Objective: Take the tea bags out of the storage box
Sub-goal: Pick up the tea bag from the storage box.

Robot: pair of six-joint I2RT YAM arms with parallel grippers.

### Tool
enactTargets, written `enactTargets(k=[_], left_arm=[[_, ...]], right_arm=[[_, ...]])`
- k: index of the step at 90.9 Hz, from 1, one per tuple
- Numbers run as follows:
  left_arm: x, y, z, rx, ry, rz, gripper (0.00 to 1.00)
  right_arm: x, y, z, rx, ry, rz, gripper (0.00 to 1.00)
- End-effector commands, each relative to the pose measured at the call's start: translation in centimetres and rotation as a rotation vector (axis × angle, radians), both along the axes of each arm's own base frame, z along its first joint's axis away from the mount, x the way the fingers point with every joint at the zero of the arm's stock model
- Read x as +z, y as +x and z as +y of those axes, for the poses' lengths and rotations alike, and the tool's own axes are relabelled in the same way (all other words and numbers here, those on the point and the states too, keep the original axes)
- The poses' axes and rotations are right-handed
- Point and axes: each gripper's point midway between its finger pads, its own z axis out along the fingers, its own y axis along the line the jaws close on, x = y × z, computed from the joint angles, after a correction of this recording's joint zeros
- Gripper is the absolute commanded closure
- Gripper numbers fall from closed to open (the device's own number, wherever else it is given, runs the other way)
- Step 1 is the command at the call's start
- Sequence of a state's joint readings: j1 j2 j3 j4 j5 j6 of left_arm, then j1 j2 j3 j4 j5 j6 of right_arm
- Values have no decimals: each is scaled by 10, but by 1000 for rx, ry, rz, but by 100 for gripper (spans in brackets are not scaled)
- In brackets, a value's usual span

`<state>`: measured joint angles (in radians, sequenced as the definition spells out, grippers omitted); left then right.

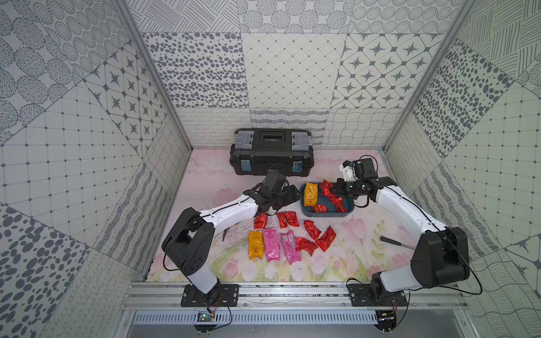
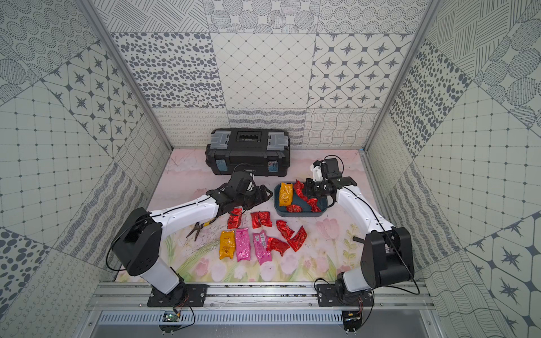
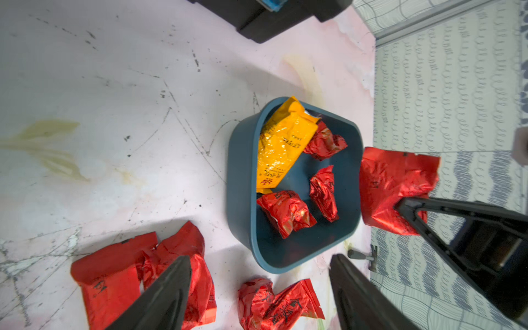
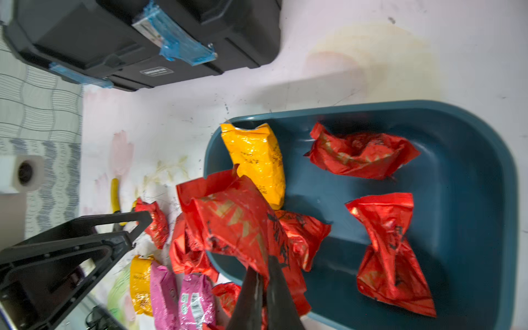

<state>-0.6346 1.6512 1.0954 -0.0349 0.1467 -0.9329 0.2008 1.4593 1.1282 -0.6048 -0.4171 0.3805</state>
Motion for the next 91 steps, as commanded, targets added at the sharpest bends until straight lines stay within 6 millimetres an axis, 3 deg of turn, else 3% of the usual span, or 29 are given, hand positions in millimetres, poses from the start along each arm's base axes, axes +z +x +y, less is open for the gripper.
enactTargets(k=[1, 18, 35, 55, 91], left_arm=[[57, 1, -28, -101, -244, -136, 17], [71, -3, -31, -99, -366, -133, 11], [90, -3, -29, -96, -453, -178, 16], [93, -2, -26, -74, -486, -187, 39], [93, -1, -19, -46, -471, -218, 73]], right_arm=[[29, -10, 29, 64, 194, -16, 98], [55, -19, 68, 125, 392, -24, 99], [54, -28, 97, 175, 451, 19, 99], [56, -36, 123, 227, 509, 43, 99], [41, -37, 132, 209, 514, 86, 98]])
